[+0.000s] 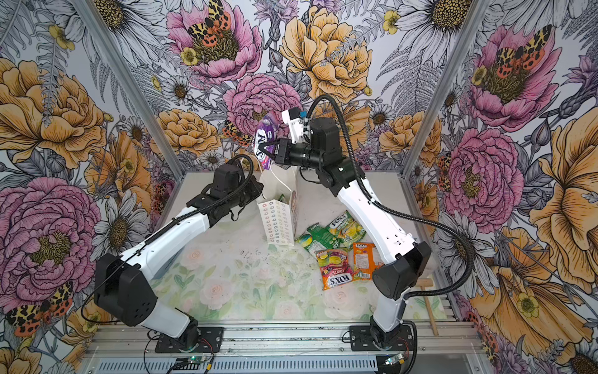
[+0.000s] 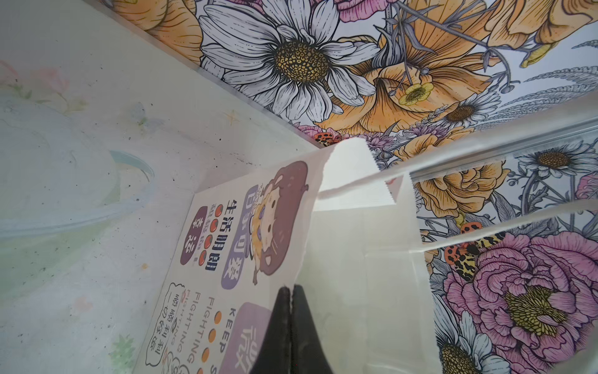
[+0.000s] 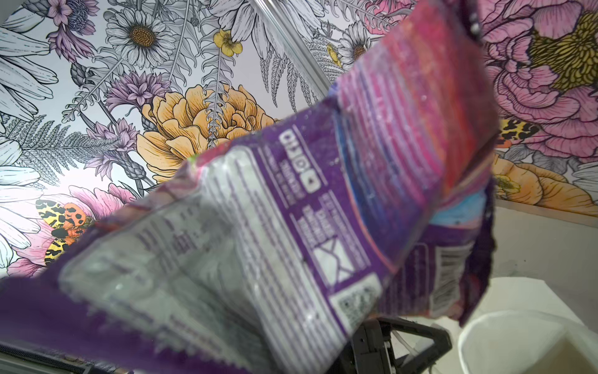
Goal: Place the snacks into the paper bag
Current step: Place the snack in the paper bag.
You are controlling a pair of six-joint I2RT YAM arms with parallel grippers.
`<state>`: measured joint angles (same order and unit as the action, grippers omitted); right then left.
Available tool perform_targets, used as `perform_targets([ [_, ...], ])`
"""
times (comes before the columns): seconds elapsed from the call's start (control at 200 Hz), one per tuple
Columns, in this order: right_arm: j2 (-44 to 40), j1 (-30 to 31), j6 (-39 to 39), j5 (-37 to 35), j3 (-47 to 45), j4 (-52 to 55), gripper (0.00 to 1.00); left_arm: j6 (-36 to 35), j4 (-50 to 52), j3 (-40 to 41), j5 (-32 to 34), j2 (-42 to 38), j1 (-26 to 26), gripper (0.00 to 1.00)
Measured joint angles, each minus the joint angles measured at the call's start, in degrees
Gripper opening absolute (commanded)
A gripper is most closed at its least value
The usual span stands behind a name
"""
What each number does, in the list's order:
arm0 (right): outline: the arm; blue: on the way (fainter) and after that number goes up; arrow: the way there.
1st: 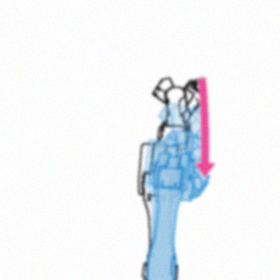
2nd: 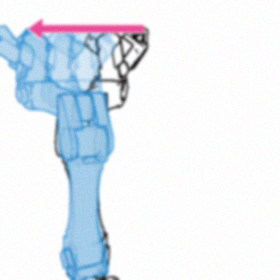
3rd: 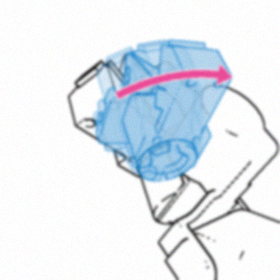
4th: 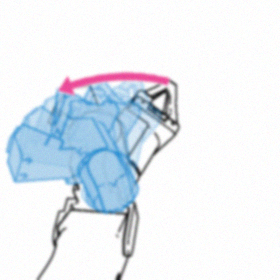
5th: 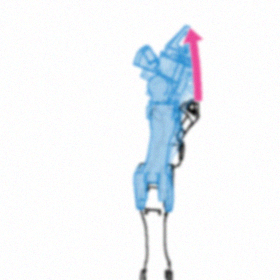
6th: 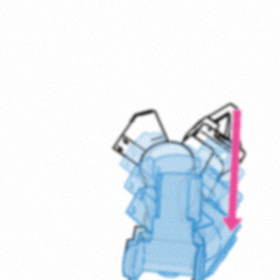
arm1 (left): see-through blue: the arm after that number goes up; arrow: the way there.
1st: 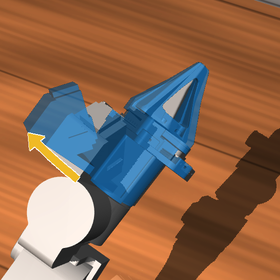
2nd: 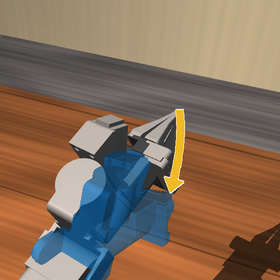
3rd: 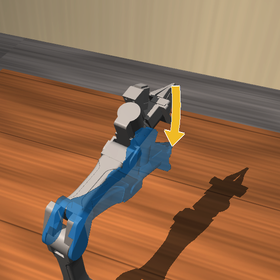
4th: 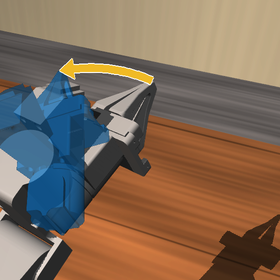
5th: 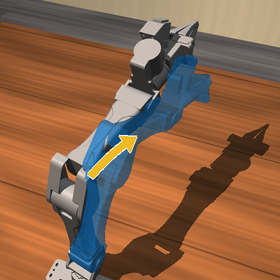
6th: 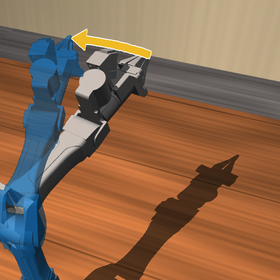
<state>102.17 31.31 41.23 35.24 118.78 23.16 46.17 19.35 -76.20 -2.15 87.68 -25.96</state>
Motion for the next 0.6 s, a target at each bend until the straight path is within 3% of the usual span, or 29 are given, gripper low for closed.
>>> perform_targets([
  [0.6, 5.66, 0.92, 2.16, -2.12, 3.21, -3.85, 0.00, 0.42, -0.72, 0.92, 0.17, -0.61, 0.00, 0.00],
])
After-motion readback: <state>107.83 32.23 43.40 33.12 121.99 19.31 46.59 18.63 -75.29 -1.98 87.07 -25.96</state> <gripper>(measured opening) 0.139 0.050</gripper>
